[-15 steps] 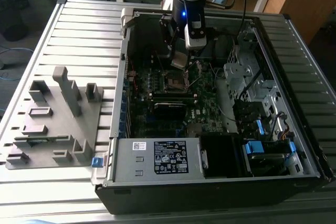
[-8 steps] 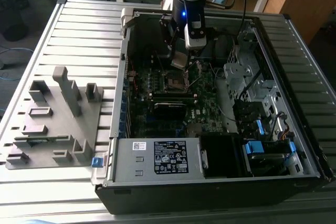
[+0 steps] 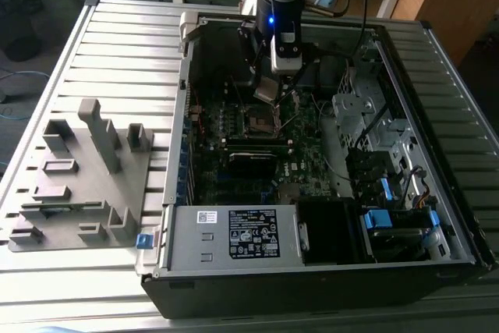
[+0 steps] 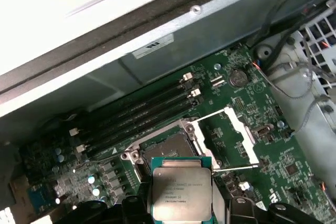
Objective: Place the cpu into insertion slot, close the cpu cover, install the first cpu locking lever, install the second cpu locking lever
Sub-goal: 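Place the cpu into insertion slot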
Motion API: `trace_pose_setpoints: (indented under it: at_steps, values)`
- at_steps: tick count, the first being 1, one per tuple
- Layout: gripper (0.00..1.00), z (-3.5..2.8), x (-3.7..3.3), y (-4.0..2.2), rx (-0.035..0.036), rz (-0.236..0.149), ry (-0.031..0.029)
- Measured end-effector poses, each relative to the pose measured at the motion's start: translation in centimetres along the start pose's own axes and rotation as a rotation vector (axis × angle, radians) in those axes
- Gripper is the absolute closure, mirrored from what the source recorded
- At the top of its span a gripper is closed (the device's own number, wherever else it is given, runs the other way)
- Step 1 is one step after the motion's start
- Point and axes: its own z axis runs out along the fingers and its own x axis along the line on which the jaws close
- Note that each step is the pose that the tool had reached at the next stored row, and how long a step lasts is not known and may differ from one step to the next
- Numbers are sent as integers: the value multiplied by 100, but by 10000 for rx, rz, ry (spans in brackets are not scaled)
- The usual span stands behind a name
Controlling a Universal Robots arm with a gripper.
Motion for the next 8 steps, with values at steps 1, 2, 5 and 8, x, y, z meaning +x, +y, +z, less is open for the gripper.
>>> trace_pose_setpoints:
  at_steps: [1,2,5,8]
  values:
    - [46,1,0,0,0,174,-16]
    - [46,3,0,0,-2,354,-32]
    - [46,7,0,-1,-5,882,-79]
    - [46,7,0,-1,-6,950,-85]
